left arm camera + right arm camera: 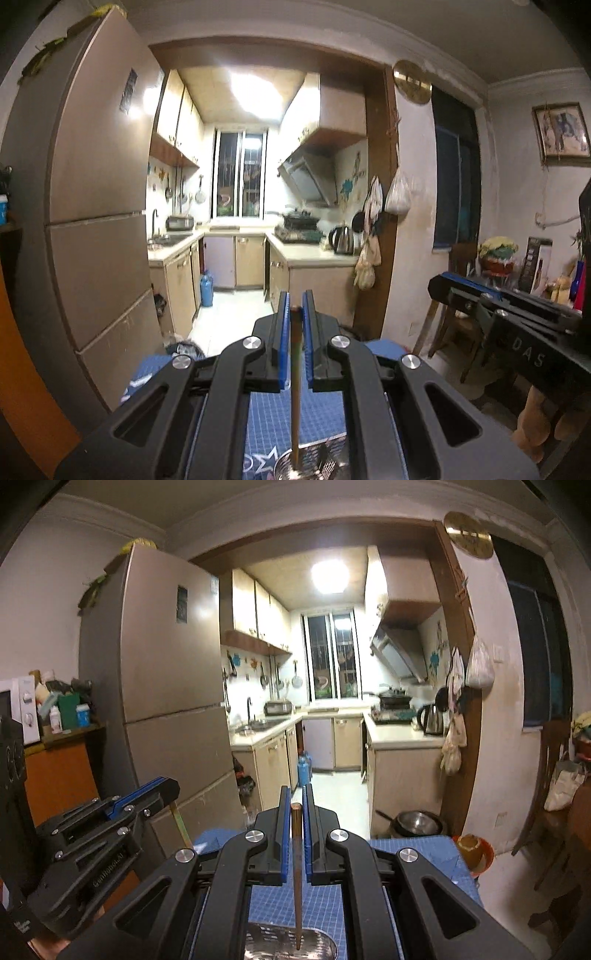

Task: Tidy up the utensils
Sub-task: 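Open the left tool over the teal holder while the right tool drops its chopstick in, then move both open tools back from the holder toward the remaining chopsticks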

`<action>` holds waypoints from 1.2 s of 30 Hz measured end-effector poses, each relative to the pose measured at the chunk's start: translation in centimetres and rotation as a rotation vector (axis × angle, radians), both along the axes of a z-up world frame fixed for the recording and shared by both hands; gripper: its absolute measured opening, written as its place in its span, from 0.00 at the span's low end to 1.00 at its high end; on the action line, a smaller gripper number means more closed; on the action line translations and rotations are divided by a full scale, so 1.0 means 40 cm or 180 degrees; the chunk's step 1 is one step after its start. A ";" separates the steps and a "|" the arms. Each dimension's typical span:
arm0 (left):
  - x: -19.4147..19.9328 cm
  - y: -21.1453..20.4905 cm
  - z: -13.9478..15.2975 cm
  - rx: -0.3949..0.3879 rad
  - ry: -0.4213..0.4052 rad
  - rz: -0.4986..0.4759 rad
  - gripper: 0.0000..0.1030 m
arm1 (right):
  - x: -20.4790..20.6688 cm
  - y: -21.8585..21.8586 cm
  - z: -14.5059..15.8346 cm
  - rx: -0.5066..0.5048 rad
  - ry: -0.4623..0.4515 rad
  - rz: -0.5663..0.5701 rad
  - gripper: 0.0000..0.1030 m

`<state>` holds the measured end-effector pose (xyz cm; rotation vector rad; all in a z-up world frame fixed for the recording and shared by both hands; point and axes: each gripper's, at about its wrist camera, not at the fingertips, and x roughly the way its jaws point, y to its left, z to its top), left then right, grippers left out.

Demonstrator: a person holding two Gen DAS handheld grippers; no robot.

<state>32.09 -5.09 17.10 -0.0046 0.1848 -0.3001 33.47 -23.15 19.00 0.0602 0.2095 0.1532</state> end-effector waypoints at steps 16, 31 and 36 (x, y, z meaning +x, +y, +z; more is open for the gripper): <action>0.005 0.096 -0.055 -0.0220 0.0204 0.0315 0.51 | 0.008 -0.061 -0.163 0.0058 0.0342 -0.0264 0.31; -0.496 0.314 -0.075 0.0245 -0.0255 0.0674 0.65 | -0.457 -0.182 -0.218 0.0073 0.0313 -0.0213 0.48; -0.608 0.335 -0.187 0.0341 0.0038 0.0509 0.75 | -0.630 -0.186 -0.293 0.0278 0.0295 -0.0193 0.78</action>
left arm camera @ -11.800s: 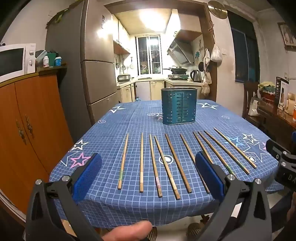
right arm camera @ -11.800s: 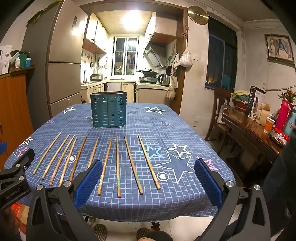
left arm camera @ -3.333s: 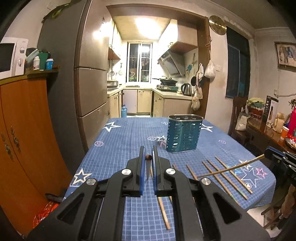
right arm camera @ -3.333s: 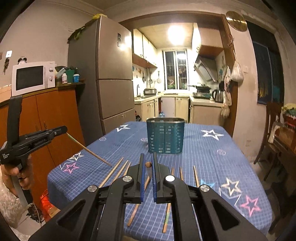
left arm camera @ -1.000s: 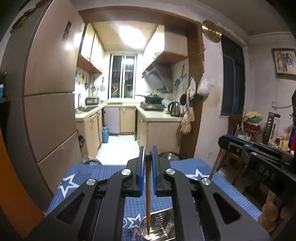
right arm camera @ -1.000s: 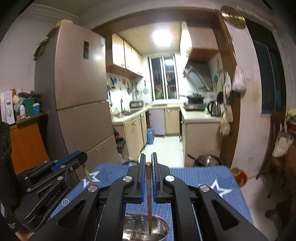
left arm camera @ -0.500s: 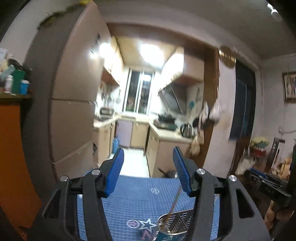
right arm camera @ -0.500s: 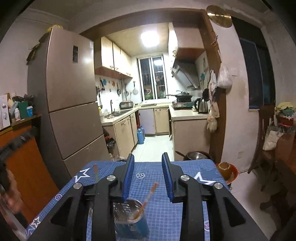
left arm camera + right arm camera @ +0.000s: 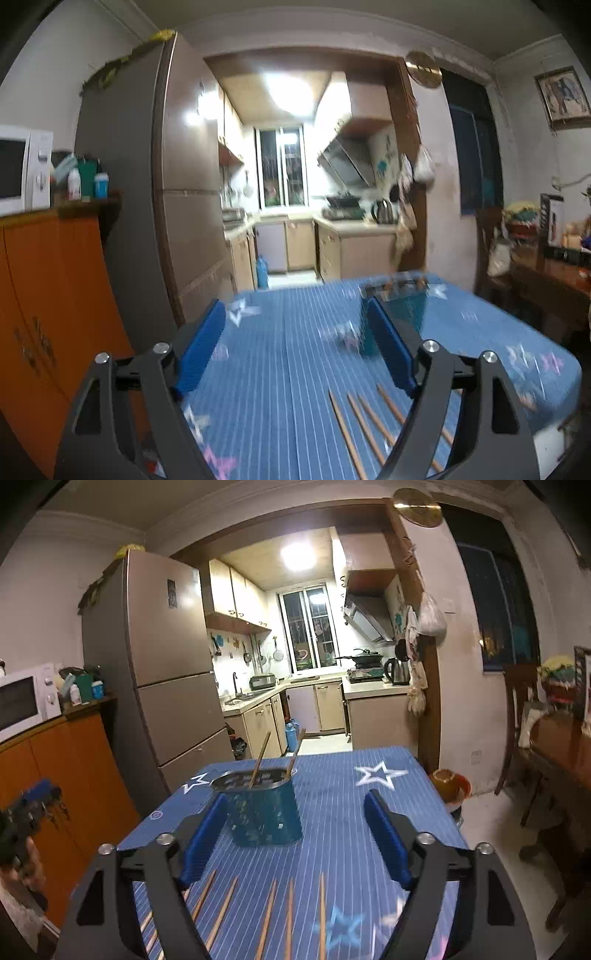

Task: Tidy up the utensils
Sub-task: 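Move both open tools back from the holder toward the remaining chopsticks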

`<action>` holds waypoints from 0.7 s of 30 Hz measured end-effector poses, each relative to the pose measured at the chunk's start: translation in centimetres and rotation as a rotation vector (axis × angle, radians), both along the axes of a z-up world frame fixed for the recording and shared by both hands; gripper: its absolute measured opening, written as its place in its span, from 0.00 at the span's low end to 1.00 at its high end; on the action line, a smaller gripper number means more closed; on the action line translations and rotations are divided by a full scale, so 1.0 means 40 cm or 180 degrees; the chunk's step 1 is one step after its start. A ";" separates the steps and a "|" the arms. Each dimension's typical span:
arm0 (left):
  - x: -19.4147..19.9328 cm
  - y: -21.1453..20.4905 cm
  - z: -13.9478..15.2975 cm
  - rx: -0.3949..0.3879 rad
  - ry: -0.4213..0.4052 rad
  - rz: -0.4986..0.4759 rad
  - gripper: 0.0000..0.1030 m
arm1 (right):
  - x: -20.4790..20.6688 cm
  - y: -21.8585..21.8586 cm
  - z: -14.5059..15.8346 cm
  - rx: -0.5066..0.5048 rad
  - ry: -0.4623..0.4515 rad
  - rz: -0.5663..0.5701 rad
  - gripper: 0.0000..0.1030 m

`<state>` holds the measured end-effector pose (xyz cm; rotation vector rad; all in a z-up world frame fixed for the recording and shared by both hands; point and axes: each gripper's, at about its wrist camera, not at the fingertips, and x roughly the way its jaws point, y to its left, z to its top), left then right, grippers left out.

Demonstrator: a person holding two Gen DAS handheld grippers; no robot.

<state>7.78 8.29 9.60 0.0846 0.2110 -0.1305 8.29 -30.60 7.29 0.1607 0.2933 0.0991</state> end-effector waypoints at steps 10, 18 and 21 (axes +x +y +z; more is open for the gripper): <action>-0.119 0.012 -0.231 -0.0026 0.0520 0.0156 0.76 | -0.237 0.115 -0.205 -0.0549 0.0305 -0.0143 0.81; -0.158 -0.020 -0.357 0.0036 0.0845 0.0196 0.73 | -0.308 0.221 -0.368 -0.0767 0.0641 0.0086 0.64; -0.168 -0.022 -0.398 0.0012 0.0983 0.0175 0.68 | -0.313 0.252 -0.401 -0.0788 0.0727 0.0246 0.51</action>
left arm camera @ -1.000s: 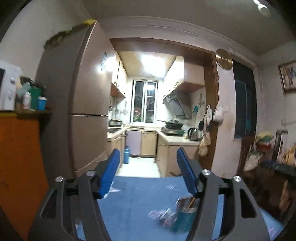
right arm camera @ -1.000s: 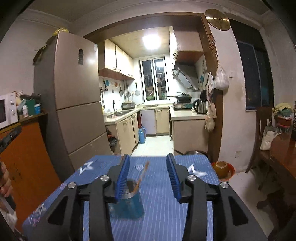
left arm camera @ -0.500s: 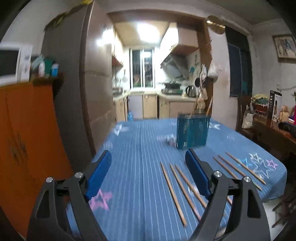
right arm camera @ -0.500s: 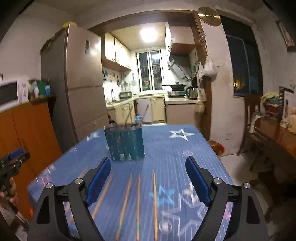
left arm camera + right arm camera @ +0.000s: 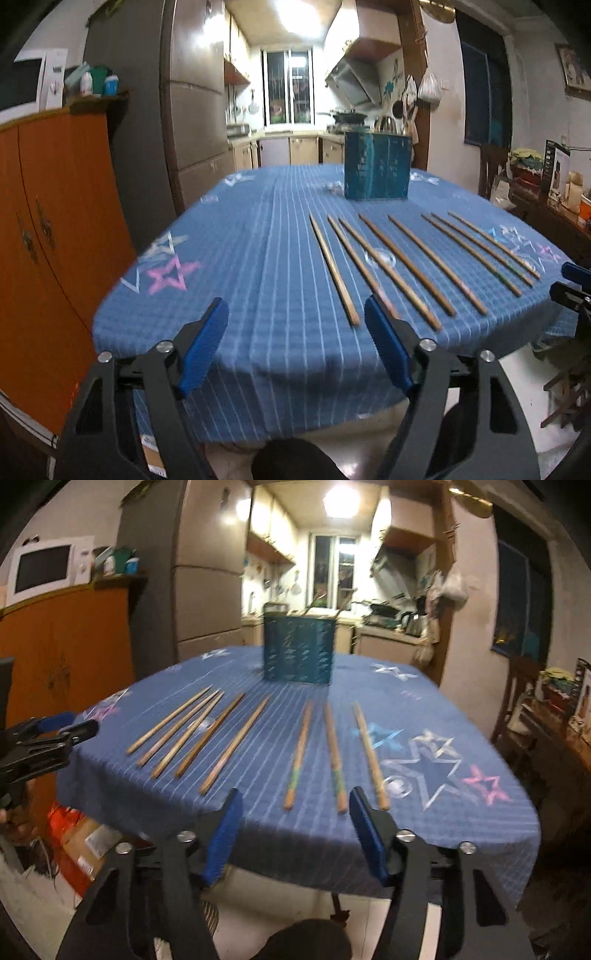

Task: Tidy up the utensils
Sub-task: 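Move both open tools back from the holder toward the remaining chopsticks, then close the left tool on a chopstick while the right tool grasps another chopstick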

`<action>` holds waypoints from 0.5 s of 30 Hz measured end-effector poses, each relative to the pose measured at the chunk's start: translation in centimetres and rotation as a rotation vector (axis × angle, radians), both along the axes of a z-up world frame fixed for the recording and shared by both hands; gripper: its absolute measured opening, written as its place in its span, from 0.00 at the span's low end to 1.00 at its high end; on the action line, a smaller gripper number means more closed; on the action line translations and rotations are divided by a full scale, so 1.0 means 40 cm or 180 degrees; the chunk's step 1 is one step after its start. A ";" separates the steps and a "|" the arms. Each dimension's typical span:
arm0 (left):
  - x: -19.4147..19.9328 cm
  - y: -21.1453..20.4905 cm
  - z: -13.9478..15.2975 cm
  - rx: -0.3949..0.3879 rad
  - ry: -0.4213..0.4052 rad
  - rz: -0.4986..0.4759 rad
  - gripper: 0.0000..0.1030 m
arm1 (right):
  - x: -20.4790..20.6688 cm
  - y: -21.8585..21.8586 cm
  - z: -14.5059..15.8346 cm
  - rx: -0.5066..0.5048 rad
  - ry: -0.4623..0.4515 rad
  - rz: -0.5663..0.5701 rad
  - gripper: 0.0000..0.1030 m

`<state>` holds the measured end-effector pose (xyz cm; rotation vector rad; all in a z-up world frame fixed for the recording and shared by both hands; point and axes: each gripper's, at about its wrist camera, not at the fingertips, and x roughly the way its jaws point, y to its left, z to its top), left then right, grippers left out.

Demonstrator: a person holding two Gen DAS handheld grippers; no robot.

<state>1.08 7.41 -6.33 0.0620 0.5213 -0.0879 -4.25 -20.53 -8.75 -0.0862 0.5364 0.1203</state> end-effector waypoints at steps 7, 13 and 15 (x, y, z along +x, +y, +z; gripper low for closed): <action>-0.014 -0.014 -0.037 0.0067 0.0034 -0.0064 0.56 | 0.023 0.071 -0.040 0.0082 0.0140 0.0295 0.38; 0.002 -0.038 -0.040 0.0151 0.0001 -0.0149 0.45 | 0.051 0.119 -0.026 0.0025 -0.0003 0.0474 0.29; 0.010 -0.052 -0.045 0.0170 0.0025 -0.0183 0.43 | 0.061 0.128 -0.027 0.0039 0.0015 0.0514 0.26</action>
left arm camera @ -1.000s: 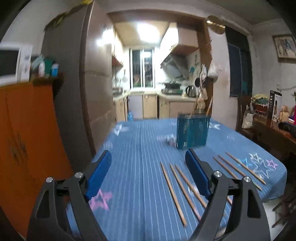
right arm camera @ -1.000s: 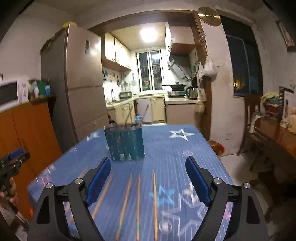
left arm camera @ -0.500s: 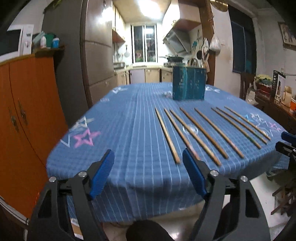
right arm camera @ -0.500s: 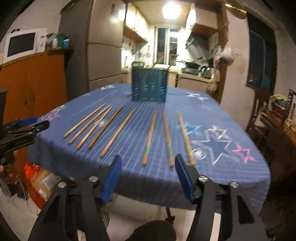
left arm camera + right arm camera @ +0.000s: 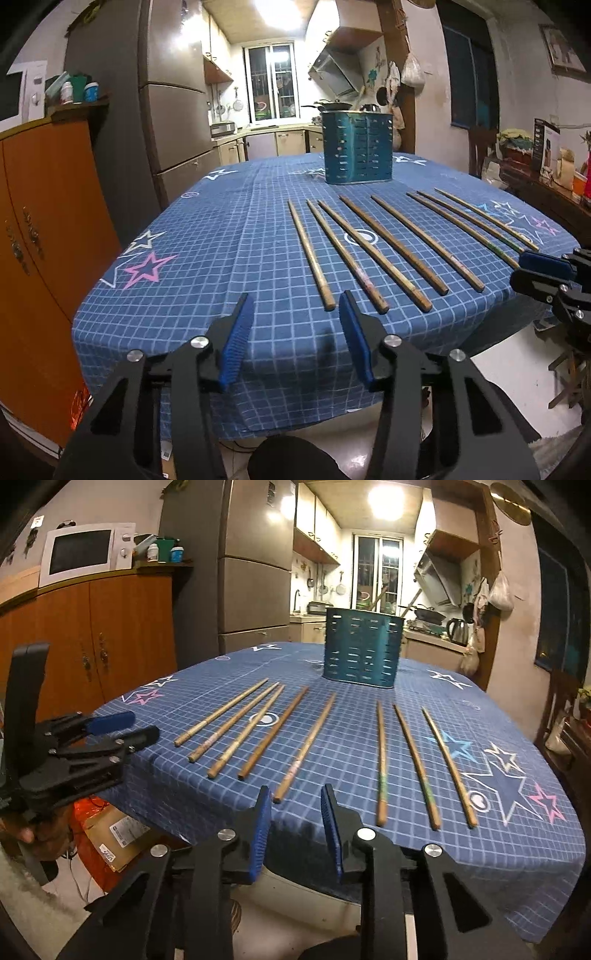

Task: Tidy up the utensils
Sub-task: 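Close the left tool on a chopstick while the right tool grasps another chopstick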

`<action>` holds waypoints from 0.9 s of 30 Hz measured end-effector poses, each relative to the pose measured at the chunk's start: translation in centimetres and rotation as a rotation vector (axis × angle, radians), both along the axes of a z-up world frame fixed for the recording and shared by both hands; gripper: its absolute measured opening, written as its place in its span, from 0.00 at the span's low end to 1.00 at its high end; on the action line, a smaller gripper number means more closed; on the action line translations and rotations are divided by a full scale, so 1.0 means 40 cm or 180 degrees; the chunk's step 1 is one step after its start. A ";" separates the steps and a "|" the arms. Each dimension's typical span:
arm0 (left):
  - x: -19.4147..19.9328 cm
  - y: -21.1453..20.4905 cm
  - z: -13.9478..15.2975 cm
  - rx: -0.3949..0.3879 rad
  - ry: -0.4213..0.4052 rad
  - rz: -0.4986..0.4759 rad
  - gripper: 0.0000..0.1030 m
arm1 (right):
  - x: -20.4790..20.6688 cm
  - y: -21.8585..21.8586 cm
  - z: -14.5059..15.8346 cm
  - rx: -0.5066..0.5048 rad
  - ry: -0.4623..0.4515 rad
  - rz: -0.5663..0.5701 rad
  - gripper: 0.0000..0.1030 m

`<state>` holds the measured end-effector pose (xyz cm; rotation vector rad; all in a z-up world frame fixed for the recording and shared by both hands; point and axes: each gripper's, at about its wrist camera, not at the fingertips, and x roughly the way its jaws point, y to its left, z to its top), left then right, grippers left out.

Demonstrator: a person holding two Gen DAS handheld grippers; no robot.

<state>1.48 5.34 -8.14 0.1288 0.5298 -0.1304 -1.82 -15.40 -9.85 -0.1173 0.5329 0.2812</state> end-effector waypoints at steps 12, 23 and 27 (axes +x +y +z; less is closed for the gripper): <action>0.037 -0.031 -0.030 0.0008 0.0145 -0.0147 0.41 | 0.057 0.032 -0.026 -0.0010 0.0177 0.0023 0.24; 0.056 -0.034 -0.032 -0.0111 0.0150 -0.0188 0.29 | 0.077 0.048 -0.039 -0.0009 0.0261 -0.0180 0.19; 0.061 -0.037 -0.034 -0.0147 0.0125 -0.0192 0.25 | 0.083 0.052 -0.040 -0.0013 0.0269 -0.0259 0.19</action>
